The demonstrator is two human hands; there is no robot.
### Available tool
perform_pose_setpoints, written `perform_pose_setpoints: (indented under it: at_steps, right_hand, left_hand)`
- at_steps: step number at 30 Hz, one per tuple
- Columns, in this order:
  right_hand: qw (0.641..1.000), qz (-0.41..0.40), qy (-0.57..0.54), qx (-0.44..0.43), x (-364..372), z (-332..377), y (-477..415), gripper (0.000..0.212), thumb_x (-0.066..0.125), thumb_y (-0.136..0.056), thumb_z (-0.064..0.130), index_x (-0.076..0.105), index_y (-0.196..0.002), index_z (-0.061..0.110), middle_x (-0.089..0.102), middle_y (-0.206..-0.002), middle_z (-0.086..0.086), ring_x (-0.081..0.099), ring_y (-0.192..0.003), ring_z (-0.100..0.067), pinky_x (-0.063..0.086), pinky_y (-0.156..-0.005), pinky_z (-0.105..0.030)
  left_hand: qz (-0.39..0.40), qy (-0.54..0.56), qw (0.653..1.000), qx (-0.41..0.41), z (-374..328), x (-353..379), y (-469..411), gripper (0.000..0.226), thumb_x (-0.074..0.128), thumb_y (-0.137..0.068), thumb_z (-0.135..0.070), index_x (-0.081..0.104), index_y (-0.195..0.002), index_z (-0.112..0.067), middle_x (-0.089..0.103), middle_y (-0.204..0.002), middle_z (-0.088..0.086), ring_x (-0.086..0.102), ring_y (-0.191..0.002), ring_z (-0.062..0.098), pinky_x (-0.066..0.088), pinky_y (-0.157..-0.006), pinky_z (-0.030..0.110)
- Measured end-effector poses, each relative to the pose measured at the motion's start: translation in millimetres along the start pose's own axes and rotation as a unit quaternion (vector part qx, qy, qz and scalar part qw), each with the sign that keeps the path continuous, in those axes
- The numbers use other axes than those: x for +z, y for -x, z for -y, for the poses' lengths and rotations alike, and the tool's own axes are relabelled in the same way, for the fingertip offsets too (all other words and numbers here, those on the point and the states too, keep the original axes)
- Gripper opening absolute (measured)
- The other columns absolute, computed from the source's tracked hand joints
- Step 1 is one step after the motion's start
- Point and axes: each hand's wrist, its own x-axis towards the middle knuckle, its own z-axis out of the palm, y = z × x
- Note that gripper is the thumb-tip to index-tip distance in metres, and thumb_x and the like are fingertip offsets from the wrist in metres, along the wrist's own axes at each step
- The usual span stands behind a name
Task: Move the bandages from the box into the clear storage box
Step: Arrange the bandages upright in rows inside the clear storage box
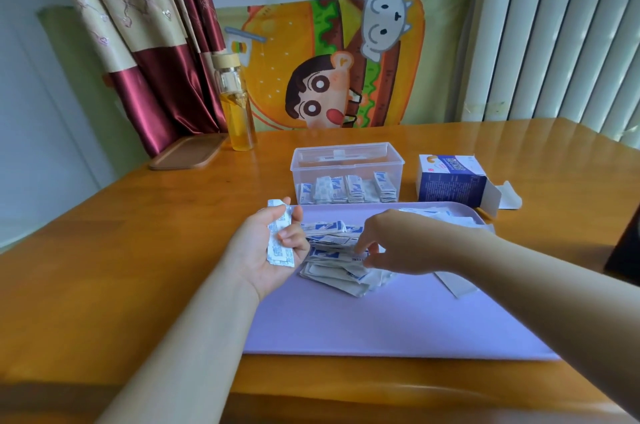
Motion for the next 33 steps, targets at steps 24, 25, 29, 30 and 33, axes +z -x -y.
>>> perform_pose_setpoints:
  at_steps: [24, 25, 29, 30, 33]
  right_hand:
    - [0.998, 0.015, -0.042, 0.037, 16, -5, -15, 0.04, 0.065, -0.082, 0.047, 0.062, -0.115, 0.025, 0.061, -0.099, 0.005, 0.056, -0.086, -0.016, 0.05, -0.082, -0.033]
    - [0.997, 0.014, -0.062, 0.041, 17, -6, -16, 0.038, 0.067, -0.08, 0.045, 0.063, -0.111, 0.023, 0.062, -0.099, 0.004, 0.058, -0.088, -0.017, 0.05, -0.082, -0.032]
    - [0.988, 0.012, -0.135, 0.072, 17, -11, -21, 0.03, 0.071, -0.079, 0.039, 0.066, -0.096, 0.015, 0.065, -0.093, 0.0, 0.055, -0.076, -0.016, 0.043, -0.067, -0.025]
    - [0.986, 0.015, -0.147, 0.077, 15, -13, -20, 0.028, 0.07, -0.08, 0.039, 0.068, -0.093, 0.014, 0.064, -0.086, 0.0, 0.051, -0.07, -0.014, 0.039, -0.062, -0.023]
    - [0.974, 0.027, -0.209, 0.083, 7, -21, -16, 0.019, 0.07, -0.08, 0.04, 0.071, -0.074, 0.022, 0.057, -0.065, 0.007, 0.044, -0.06, -0.009, 0.034, -0.059, -0.023]
  left_hand:
    - [-0.005, 0.029, 0.999, -0.025, -1, -12, -2, 0.012, 0.043, -0.095, -0.011, 0.052, -0.102, -0.012, 0.055, -0.073, 0.004, 0.032, -0.038, 0.005, 0.028, -0.038, 0.013]
    - [-0.004, 0.028, 0.999, -0.025, -1, -13, -2, 0.012, 0.042, -0.095, -0.011, 0.052, -0.102, -0.012, 0.055, -0.073, 0.004, 0.032, -0.038, 0.005, 0.028, -0.038, 0.013]
    - [-0.003, 0.024, 0.999, -0.025, 0, -15, -3, 0.011, 0.043, -0.095, -0.01, 0.051, -0.101, -0.012, 0.055, -0.074, 0.004, 0.032, -0.038, 0.006, 0.029, -0.037, 0.013]
    - [-0.005, 0.025, 0.999, -0.026, -1, -16, -3, 0.011, 0.042, -0.094, -0.01, 0.051, -0.101, -0.012, 0.055, -0.075, 0.004, 0.032, -0.038, 0.006, 0.029, -0.038, 0.013]
    - [-0.006, 0.026, 0.999, -0.021, -3, -17, -3, 0.011, 0.042, -0.095, -0.011, 0.051, -0.102, -0.013, 0.055, -0.075, 0.004, 0.032, -0.038, 0.006, 0.028, -0.039, 0.013]
